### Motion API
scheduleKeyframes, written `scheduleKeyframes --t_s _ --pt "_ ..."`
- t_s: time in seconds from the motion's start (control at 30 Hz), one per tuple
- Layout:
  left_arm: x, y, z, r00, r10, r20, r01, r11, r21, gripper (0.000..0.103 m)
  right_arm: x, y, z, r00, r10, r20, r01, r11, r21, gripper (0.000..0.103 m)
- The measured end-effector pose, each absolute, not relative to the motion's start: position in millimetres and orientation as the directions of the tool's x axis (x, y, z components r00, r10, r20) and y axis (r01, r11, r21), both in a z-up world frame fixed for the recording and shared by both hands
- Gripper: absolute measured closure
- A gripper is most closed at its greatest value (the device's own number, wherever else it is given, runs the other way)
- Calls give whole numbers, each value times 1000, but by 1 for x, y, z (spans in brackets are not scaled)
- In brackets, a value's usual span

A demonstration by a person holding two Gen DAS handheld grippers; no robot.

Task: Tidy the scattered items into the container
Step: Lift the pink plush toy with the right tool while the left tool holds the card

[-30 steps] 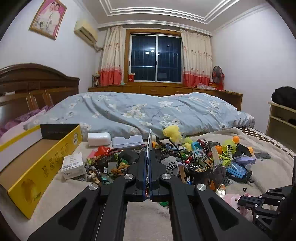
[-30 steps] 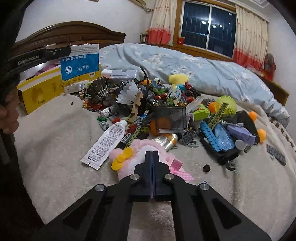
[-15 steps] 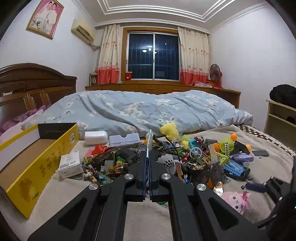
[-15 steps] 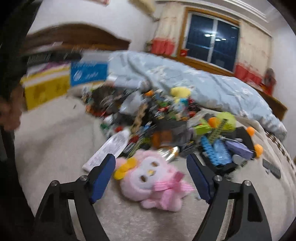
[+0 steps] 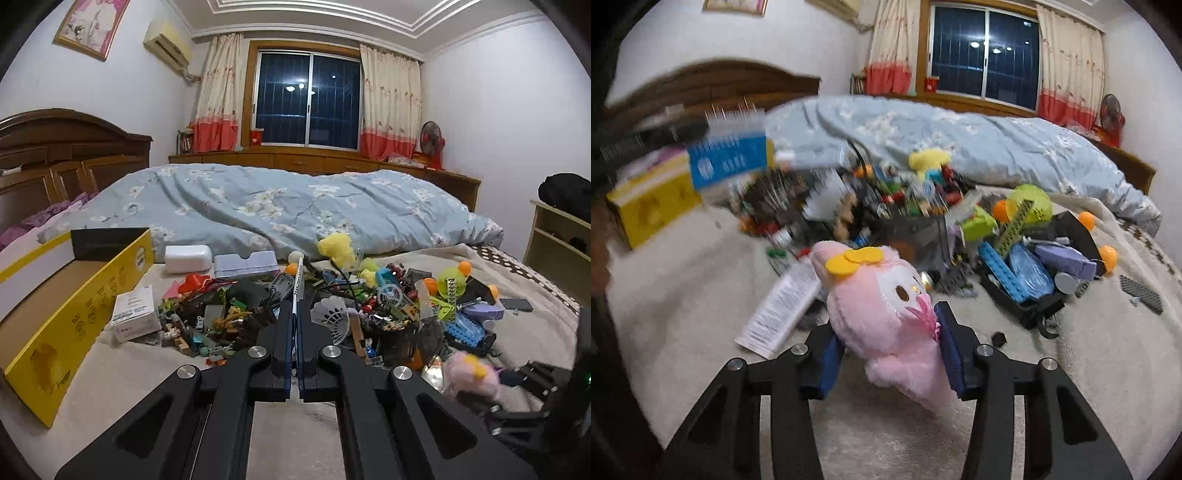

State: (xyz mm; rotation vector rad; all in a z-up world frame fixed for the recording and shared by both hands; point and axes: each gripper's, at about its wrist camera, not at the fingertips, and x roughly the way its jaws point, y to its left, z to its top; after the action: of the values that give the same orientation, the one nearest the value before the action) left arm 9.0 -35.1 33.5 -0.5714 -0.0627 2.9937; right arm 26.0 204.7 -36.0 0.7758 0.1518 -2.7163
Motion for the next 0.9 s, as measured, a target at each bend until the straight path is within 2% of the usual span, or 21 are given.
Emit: scheduleKeyframes --t_s 0.13,0.27,0.4,0.67,0.9 --pt "10 -36 34 -926 100 -364 -86 -995 -54 100 33 201 -24 -842 -242 -482 302 -952 -49 57" --pt "9 -37 32 -919 103 -382 -90 -995 -51 100 31 199 -22 -824 -224 -520 281 -959 -33 57" --pt "9 -41 33 -913 116 -390 -95 -993 -74 100 41 193 -7 -847 -203 -491 269 -961 -66 57" --pt "12 -45 32 -922 78 -378 -75 -997 -22 100 46 179 9 -841 -221 -494 284 -957 -55 57" --pt "17 -67 35 -923 64 -380 -48 -998 -51 100 68 146 37 -884 -191 -426 261 -958 -114 56"
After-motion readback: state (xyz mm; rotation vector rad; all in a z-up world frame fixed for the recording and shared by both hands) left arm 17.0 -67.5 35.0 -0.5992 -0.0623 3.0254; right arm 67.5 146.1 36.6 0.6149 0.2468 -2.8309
